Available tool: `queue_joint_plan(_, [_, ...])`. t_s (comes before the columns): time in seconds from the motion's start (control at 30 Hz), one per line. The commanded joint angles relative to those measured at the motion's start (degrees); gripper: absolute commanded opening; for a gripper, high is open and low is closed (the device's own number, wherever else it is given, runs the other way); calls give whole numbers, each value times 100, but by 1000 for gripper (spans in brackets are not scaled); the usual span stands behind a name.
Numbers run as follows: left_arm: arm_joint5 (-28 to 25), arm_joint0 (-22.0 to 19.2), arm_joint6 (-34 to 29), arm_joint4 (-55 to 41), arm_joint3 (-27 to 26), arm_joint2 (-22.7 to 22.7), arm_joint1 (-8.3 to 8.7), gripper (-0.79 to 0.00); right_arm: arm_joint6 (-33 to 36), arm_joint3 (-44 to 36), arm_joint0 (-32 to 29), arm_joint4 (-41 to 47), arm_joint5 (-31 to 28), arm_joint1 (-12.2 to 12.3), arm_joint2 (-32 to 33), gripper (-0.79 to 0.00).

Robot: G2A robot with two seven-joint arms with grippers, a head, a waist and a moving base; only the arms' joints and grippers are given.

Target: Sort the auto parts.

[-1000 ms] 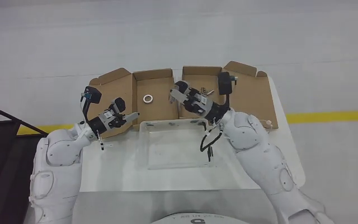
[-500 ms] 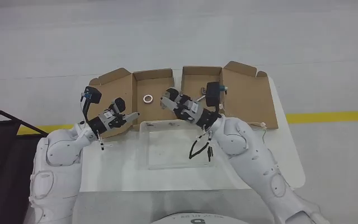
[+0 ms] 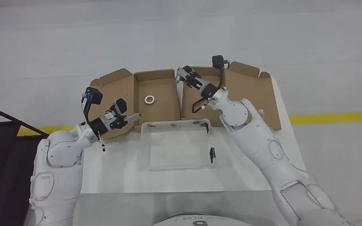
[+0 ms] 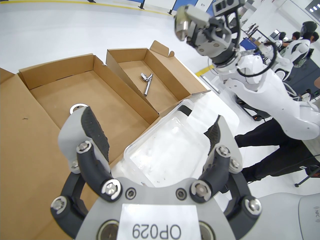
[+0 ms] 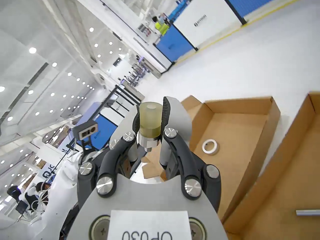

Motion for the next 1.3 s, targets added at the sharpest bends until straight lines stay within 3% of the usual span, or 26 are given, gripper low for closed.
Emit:
queue_joint_plan(0.0, [0,0,0,0,0,0,0,0,227,333,176,32,189,-57,-187,-785])
queue_joint_plan(0.37, [0,0,0,0,0,0,0,0,489,1684,871,-185,476,-494,-1245,-785])
queue_joint_plan(0.73, [0,0,0,0,0,0,0,0,442,2358,1180,-183,382,-759,-1525,-785])
queue_joint_plan(0.83, [0,0,0,0,0,0,0,0,415,2450,1222,-218,401,-803,-1548,-588])
queue_joint_plan(0.93, [0,0,0,0,0,0,0,0,391,2519,1244,-266,395,-838,-1567,-502])
queue_joint_plan(1.27, [0,0,0,0,0,0,0,0,368,2542,1234,-338,235,-880,-1480,-465])
